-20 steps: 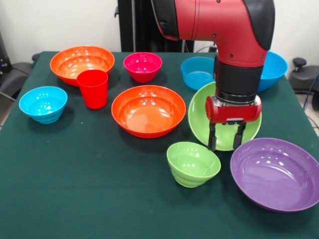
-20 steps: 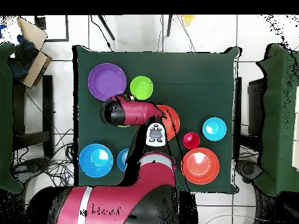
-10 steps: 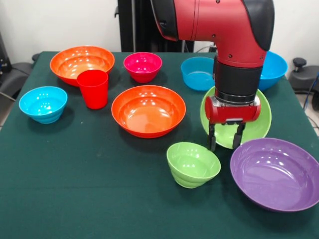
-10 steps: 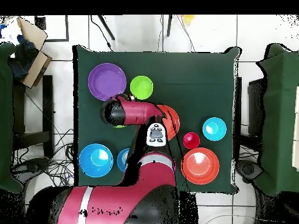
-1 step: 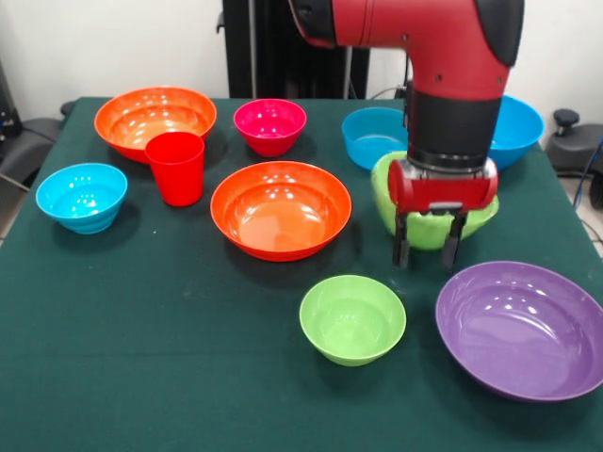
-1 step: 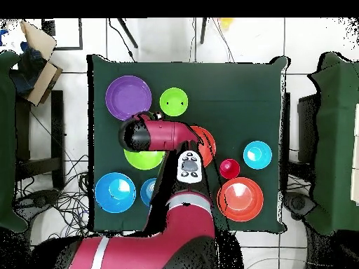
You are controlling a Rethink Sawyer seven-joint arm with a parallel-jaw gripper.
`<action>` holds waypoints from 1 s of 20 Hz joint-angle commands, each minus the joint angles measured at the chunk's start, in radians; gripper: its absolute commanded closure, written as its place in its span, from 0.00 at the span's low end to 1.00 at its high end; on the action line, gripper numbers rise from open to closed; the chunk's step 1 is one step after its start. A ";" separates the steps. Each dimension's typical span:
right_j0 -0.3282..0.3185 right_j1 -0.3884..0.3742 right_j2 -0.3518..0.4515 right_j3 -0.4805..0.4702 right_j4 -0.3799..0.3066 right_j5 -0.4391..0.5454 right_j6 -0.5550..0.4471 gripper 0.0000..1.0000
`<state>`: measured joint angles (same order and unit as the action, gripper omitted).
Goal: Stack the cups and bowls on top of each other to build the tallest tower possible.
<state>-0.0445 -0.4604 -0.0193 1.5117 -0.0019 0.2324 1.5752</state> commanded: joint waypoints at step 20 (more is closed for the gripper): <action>-0.064 -0.104 0.087 0.390 -0.153 -0.205 0.118 0.00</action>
<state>-0.0912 -0.6172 -0.0121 1.7670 -0.0446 0.1547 1.5752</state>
